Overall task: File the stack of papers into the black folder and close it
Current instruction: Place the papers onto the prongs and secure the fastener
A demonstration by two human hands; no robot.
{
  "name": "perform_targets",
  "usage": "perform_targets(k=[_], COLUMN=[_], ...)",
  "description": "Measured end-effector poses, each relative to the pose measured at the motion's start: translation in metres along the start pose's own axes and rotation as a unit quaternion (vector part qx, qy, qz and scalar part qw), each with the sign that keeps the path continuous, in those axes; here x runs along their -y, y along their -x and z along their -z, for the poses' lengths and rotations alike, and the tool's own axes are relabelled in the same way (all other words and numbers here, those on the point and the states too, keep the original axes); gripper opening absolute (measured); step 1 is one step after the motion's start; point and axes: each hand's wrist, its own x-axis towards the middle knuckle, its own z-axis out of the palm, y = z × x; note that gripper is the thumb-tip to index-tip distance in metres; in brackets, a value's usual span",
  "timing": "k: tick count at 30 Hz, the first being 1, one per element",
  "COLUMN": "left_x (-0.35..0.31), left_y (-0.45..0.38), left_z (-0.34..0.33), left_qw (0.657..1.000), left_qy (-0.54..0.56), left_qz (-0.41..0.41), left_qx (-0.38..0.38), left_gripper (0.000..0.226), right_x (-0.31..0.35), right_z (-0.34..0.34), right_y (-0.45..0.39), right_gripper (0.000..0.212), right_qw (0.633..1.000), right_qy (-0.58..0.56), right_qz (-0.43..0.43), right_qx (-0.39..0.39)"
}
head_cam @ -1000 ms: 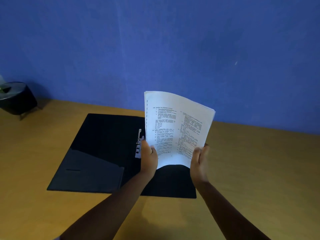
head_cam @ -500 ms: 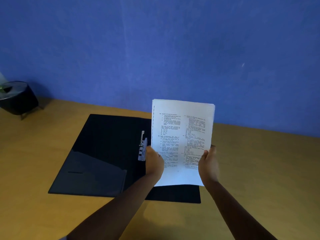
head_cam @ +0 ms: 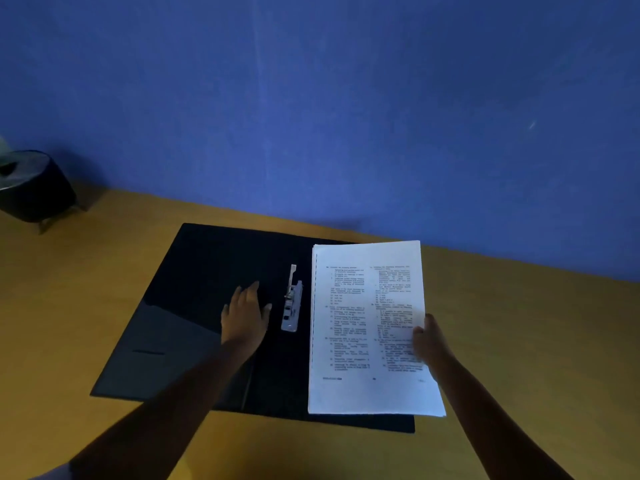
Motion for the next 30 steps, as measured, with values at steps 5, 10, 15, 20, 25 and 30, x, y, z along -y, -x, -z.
perform_targets(k=[5, 10, 15, 20, 25, 30], left_x=[0.005, 0.005, 0.006, 0.008, 0.009, 0.011], left_y=[0.003, 0.006, 0.006, 0.005, 0.003, 0.002], left_z=[-0.02, -0.028, -0.029, -0.029, -0.028, -0.027], left_qw=[0.999, 0.999, 1.0, 1.0, 1.0, 1.0], left_qy=[-0.039, -0.037, -0.022, -0.019, -0.001, 0.011], left_qz=[-0.01, -0.007, -0.006, -0.008, -0.005, -0.004], left_qx=[0.009, -0.004, 0.0, 0.003, 0.009, 0.018], left_gripper=[0.055, 0.052, 0.052, 0.051, 0.05, 0.05], right_x=[0.002, 0.006, 0.01, 0.017, 0.021, 0.022], right_z=[-0.002, -0.007, -0.012, -0.022, -0.028, -0.024], right_y=[-0.008, -0.007, -0.009, -0.009, -0.007, -0.009], right_gripper=[0.039, 0.036, 0.038, 0.038, 0.04, 0.039], right_qw=[1.0, 0.999, 0.998, 0.998, 0.998, 0.998], right_qy=[-0.002, -0.014, -0.033, -0.05, -0.05, -0.021], right_qz=[-0.019, -0.033, -0.039, -0.038, -0.049, -0.059], right_qx=[0.013, 0.015, 0.02, 0.012, 0.009, 0.014])
